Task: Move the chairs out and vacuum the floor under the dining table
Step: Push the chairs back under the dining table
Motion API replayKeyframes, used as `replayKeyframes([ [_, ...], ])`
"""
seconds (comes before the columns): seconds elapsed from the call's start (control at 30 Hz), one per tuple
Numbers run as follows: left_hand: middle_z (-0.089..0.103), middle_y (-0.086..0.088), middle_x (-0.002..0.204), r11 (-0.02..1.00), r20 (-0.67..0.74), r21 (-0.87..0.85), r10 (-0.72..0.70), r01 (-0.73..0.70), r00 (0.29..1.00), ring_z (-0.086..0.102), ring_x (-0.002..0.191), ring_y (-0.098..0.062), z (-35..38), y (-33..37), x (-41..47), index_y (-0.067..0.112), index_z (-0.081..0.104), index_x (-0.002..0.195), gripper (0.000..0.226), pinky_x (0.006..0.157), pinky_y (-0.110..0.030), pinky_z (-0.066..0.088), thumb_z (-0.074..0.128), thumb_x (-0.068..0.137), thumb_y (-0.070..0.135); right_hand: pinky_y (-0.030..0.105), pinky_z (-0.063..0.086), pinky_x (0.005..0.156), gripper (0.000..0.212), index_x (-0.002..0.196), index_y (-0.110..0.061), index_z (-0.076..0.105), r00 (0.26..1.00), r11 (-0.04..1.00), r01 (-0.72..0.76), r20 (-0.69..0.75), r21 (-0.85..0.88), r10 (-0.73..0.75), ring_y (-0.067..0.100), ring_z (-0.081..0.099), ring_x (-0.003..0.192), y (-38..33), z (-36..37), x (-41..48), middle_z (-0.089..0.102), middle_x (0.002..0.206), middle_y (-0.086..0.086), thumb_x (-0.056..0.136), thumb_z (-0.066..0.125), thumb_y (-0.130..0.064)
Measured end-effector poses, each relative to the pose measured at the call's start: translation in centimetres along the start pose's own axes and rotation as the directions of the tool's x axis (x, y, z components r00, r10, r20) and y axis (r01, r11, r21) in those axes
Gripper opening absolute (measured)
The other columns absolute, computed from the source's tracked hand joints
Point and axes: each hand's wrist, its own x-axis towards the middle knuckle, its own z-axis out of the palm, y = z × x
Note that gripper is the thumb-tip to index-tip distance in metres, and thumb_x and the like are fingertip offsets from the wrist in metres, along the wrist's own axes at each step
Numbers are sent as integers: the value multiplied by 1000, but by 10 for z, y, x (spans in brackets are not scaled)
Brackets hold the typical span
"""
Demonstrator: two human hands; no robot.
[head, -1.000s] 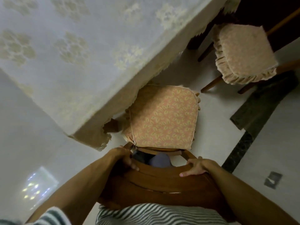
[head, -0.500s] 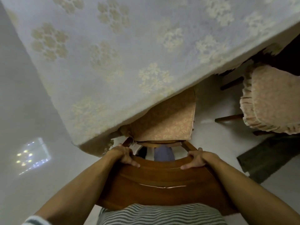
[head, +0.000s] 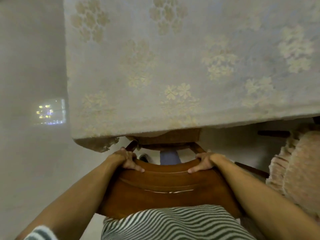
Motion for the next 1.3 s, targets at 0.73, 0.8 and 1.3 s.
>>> replayKeyframes([
  [0.73, 34, -5, 155, 986, 12, -167, -28, 30, 1000, 39, 139, -29, -25, 4, 22, 30, 31, 151, 102, 112, -45, 39, 66, 68, 77, 42, 32, 115, 114, 156, -27, 19, 997, 982, 60, -30, -179, -66, 28, 31, 144, -7, -68, 26, 24, 161, 5, 67, 62, -82],
  [0.8, 34, -6, 155, 985, 5, -171, -37, 37, 999, 38, 139, -29, -25, 4, 19, 28, 30, 152, 98, 113, -44, 38, 65, 73, 74, 42, 31, 115, 113, 157, -25, 19, 999, 980, 44, -22, -195, -49, 27, 31, 145, -12, -71, 27, 25, 161, 5, 68, 60, -83],
  [1.3, 56, -11, 131, 984, -586, 29, 157, -173, 795, 56, 116, -28, 4, 13, -73, 19, 50, 134, 51, 100, -43, 45, 37, 97, 51, 61, 34, 108, 56, 146, -26, 38, 887, 927, 66, -403, -369, -224, 36, 31, 138, -28, -34, -59, 40, 148, 10, 96, 45, -51],
])
